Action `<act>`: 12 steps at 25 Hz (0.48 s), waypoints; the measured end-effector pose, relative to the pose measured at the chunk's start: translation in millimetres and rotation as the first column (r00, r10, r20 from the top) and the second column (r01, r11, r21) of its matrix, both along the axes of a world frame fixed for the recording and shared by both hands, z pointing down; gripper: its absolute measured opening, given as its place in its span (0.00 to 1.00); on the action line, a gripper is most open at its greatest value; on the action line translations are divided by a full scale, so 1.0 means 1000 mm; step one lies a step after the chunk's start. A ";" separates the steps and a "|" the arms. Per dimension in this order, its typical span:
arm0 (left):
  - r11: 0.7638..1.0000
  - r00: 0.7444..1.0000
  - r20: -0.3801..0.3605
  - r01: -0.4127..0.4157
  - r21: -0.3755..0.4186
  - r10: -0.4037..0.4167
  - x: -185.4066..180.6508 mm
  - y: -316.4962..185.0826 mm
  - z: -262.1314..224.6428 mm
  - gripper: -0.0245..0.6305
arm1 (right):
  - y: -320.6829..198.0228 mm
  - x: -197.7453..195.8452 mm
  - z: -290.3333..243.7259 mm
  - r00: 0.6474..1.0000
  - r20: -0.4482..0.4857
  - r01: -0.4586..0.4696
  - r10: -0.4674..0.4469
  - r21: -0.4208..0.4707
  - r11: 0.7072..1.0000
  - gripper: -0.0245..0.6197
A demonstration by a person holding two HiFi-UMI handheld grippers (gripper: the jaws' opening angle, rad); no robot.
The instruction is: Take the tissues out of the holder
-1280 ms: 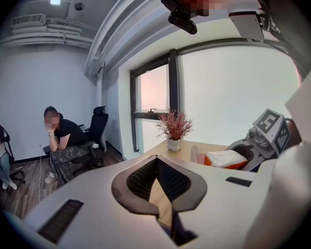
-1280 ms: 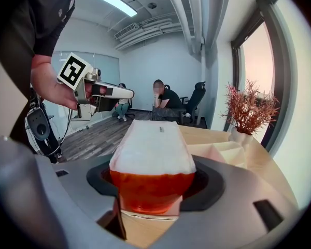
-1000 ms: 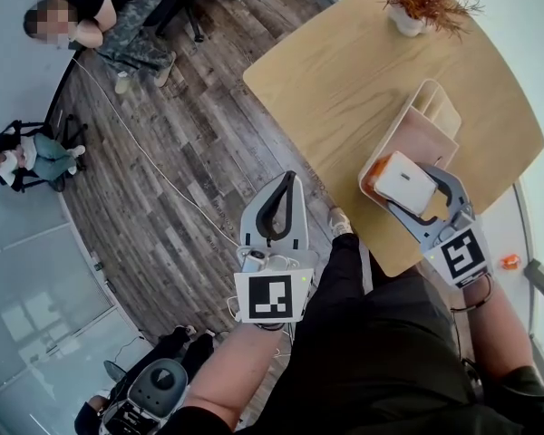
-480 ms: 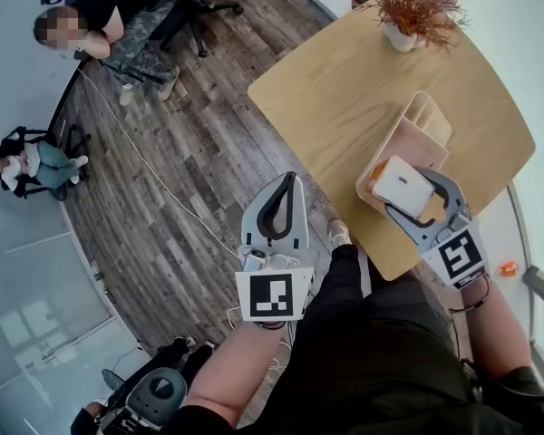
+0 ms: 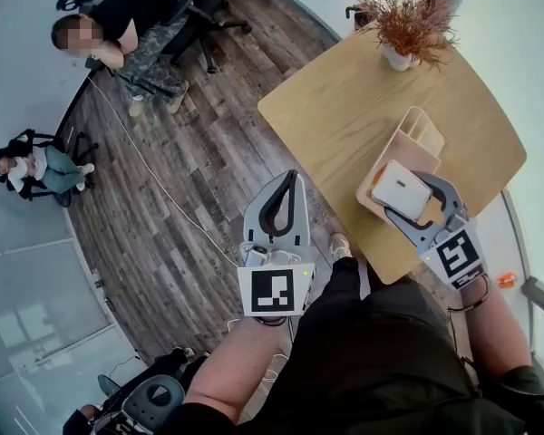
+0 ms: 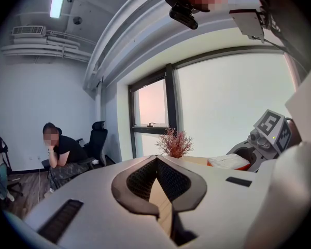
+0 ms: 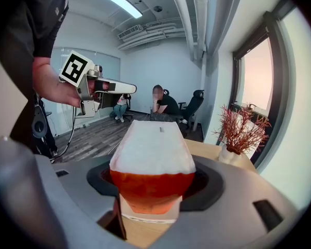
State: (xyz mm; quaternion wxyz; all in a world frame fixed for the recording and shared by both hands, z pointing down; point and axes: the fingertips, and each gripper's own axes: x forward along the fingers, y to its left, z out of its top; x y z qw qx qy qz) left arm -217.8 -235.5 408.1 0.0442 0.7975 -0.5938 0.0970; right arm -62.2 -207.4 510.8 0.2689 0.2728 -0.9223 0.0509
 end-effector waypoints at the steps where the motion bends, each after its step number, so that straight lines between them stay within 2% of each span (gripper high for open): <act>1: 1.000 1.000 -0.002 -0.001 0.006 0.001 0.001 0.001 -0.004 0.04 | 0.000 0.000 -0.004 1.000 0.002 0.001 -0.001 0.003 1.000 0.50; 12: 0.998 1.000 0.025 -0.001 0.057 0.000 0.003 0.007 -0.036 0.04 | -0.005 0.009 -0.033 1.000 0.011 -0.004 0.004 0.044 0.999 0.50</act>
